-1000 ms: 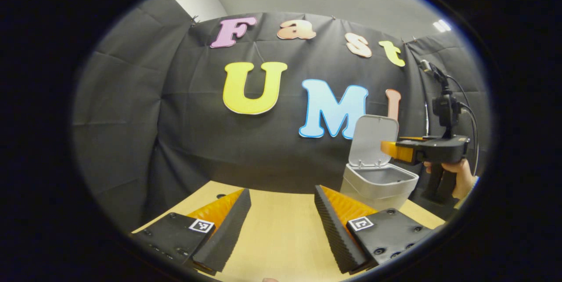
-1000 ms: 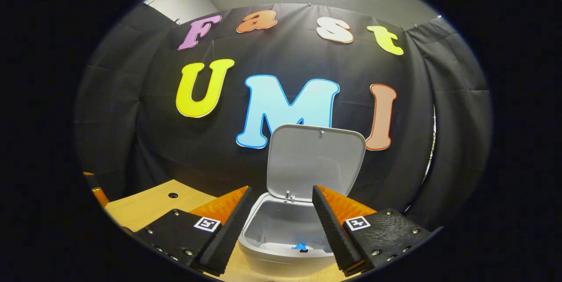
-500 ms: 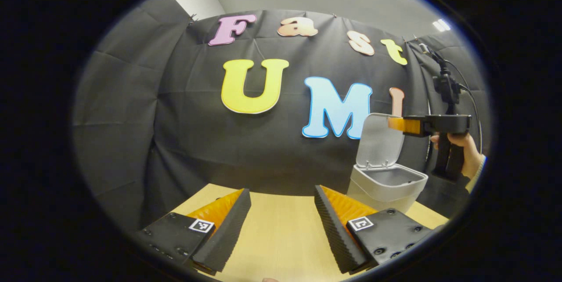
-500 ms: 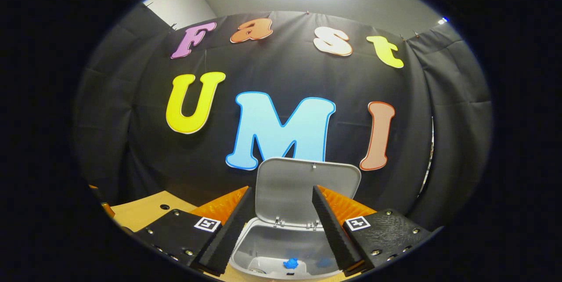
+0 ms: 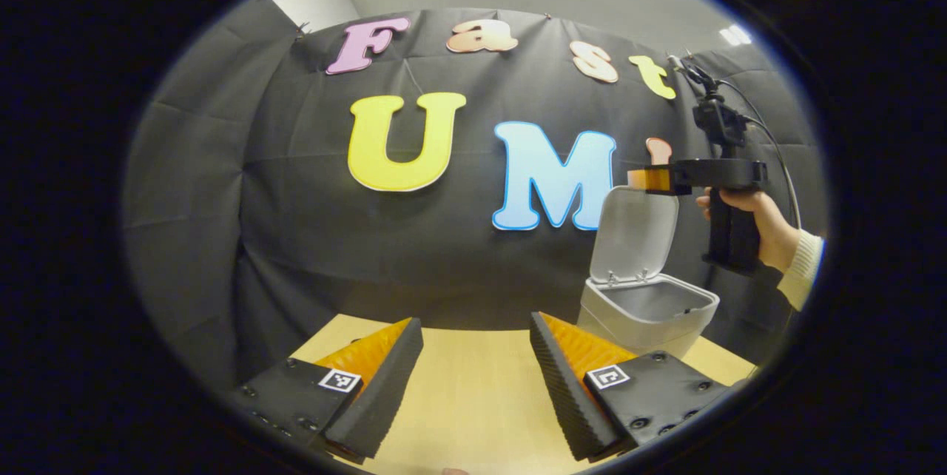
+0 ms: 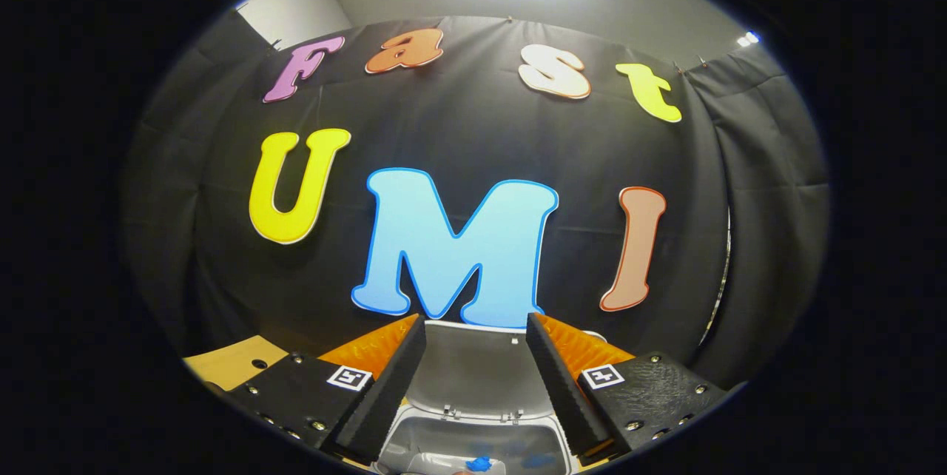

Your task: Press the lid of the desktop garbage bin to open it, pick up the crumpled paper on the desktop and throw it into the bin, then pick up the pop can on the desktop and drop it into the bin, and finally close the garbage bin lid.

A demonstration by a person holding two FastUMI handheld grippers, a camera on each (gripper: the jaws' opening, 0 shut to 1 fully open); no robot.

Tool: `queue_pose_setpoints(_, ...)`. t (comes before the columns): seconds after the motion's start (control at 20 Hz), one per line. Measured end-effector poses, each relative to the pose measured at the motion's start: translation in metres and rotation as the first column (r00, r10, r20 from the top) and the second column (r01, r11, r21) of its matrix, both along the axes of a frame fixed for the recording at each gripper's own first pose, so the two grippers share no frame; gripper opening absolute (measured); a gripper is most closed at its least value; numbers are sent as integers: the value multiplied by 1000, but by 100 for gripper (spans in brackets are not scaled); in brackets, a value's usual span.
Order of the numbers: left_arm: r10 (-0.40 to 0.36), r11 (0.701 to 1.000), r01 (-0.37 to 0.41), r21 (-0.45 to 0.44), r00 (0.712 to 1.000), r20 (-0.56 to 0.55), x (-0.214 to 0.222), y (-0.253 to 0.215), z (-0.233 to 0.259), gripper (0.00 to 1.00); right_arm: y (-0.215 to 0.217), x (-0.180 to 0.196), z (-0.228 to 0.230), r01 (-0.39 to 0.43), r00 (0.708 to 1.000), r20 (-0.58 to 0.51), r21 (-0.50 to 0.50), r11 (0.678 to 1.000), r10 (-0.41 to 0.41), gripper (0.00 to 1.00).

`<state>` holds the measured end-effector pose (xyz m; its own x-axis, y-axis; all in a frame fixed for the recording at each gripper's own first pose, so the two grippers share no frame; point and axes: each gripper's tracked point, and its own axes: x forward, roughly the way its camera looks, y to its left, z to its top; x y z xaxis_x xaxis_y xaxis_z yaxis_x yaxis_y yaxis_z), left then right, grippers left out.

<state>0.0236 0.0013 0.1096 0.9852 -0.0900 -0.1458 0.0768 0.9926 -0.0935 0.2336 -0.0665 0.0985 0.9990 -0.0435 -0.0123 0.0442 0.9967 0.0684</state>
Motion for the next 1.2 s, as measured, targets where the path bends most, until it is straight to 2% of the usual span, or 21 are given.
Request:
queue_pose_setpoints(0.35,3,1000,-3,9,1000,-14,1,1,-1,95,-17,27,-7,48,998,-45,109,993,-43,89)
queue_pose_setpoints(0.55,2,1000,-2,-5,1000,-20,2,0,-4,95,-15,25,-12,31,998,-57,128,991,-23,89)
queue_pose_setpoints(0.85,-7,1000,7,-11,1000,-13,-2,-5,-9,95,-13,6,-15,24,999,-52,114,993,-18,90)
queue_pose_setpoints(1.2,-15,999,15,-31,1000,17,-17,-10,-27,95,-8,-28,-24,9,1000,8,116,993,-10,90)
